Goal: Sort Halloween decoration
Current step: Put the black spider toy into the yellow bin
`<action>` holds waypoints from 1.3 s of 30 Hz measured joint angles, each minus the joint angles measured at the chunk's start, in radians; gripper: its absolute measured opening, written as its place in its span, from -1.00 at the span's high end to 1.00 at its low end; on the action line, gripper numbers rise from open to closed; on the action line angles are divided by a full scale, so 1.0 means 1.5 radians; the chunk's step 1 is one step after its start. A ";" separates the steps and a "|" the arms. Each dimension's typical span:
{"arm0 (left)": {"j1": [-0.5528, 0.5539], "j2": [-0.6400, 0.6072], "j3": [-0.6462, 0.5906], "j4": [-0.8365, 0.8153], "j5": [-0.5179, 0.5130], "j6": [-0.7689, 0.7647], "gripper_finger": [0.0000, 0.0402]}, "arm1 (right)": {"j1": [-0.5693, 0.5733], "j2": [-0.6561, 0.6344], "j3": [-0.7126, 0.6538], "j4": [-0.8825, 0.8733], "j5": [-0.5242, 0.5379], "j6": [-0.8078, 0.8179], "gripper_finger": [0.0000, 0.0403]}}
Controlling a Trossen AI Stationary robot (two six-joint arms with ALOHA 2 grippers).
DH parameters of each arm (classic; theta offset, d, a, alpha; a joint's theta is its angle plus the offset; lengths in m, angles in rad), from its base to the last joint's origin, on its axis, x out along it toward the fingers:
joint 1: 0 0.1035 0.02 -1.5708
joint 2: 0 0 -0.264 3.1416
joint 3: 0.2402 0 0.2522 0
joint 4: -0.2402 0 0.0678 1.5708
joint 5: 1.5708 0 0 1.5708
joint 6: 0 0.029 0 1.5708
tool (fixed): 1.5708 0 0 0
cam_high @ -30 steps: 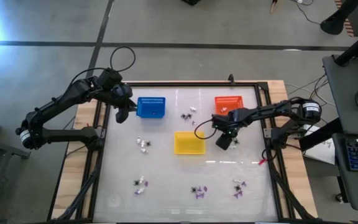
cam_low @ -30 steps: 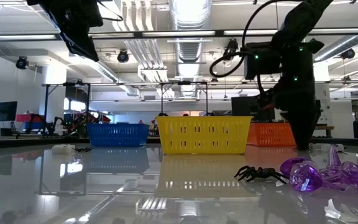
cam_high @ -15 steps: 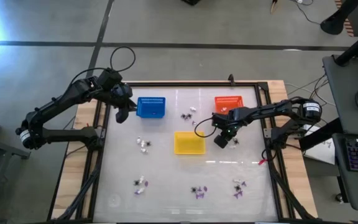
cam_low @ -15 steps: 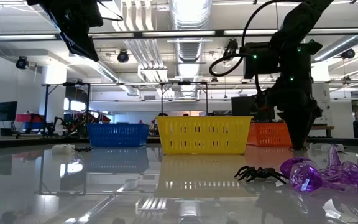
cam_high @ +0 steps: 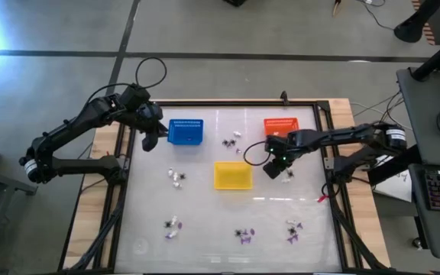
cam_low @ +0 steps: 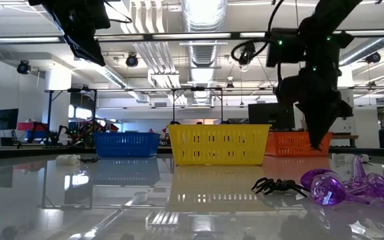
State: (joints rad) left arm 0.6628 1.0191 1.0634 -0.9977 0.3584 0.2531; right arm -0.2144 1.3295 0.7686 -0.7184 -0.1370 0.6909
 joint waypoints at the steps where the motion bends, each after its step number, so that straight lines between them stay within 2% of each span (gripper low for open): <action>1: 0.000 0.000 0.000 0.000 0.000 0.000 0.59 | 0.000 -0.009 0.000 0.003 -0.001 0.008 0.96; 5: 0.000 0.000 0.000 0.001 0.000 0.000 0.59 | 0.005 -0.039 0.000 0.046 -0.018 0.044 0.96; 12: 0.000 0.000 0.000 0.001 0.000 0.003 0.59 | 0.036 -0.045 0.002 0.248 -0.036 0.104 0.96; 16: 0.000 0.000 0.000 0.001 0.000 0.003 0.59 | 0.051 -0.033 0.002 0.316 -0.037 0.124 0.96; 23: 0.000 0.000 0.000 0.001 -0.001 0.003 0.59 | 0.065 0.007 0.002 0.368 -0.037 0.175 0.96; 26: 0.000 0.000 0.000 0.001 -0.007 0.003 0.59 | 0.072 0.029 0.002 0.394 -0.061 0.188 0.96; 35: 0.000 0.002 0.000 -0.006 -0.046 -0.003 0.59 | 0.084 0.051 0.004 0.431 -0.071 0.185 0.95; 39: 0.000 0.003 0.000 -0.007 -0.048 -0.003 0.59 | 0.084 0.051 0.014 0.431 -0.056 0.165 0.89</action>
State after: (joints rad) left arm 0.6628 1.0236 1.0634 -1.0079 0.2871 0.2493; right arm -0.0891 1.4063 0.7901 -0.0725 -0.2209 0.9388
